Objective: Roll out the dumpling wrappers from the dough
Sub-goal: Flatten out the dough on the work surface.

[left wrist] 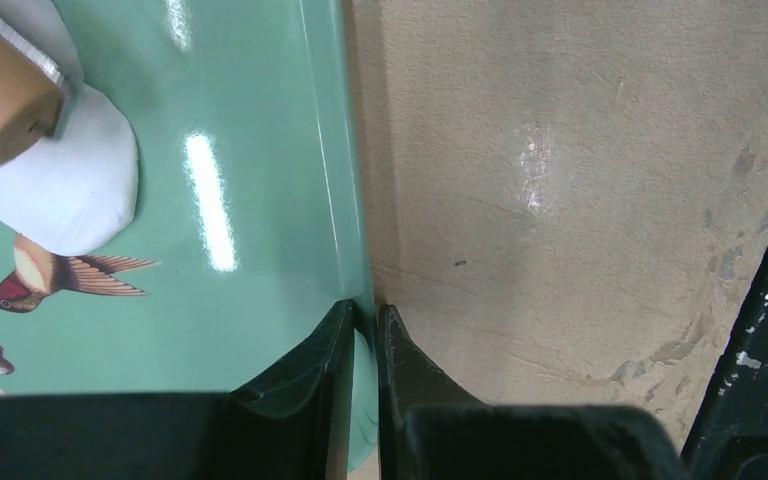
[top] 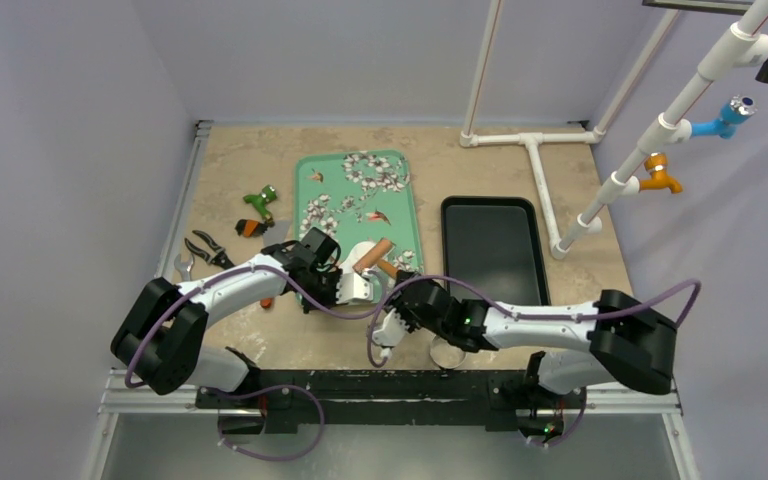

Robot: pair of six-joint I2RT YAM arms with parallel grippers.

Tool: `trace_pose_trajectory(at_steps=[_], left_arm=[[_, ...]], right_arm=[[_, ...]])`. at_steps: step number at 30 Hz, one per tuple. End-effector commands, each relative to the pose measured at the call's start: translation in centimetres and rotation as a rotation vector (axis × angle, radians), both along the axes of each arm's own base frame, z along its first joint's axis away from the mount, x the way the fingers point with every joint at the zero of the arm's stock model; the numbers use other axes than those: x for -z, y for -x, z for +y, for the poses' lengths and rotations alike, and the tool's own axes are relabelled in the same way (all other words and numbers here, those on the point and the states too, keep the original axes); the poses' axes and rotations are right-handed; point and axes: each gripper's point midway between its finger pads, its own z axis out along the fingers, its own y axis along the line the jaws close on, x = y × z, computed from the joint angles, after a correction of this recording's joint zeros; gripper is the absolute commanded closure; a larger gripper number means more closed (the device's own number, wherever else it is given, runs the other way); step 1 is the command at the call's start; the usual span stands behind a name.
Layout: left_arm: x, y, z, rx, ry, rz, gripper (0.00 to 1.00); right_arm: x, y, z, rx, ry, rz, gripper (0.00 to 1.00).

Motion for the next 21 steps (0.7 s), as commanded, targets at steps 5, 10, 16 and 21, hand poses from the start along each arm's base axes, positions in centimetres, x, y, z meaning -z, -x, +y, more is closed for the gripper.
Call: trace_pose_trajectory(at_steps=[5,10,16,21], left_arm=[[0.6,2.5,0.1,0.025,0.0,0.103,1.0],[0.6,2.5,0.1,0.025,-0.001,0.104,1.0],[0.7,2.5,0.0,0.028,0.002,0.103,1.0],[0.6,2.6,0.0,0.028,0.002,0.104,1.0]], right_arm=[[3.5,-0.9,3.0,-0.014,0.046,0.036,1.0],[3.6,1.0,-0.3,-0.023,0.1,0.09,1.0],[2.0,2.3,-2.3,-0.014,0.047,0.1,1.0],[3.0,1.1,1.2,-0.046,0.047,0.098,1.0]])
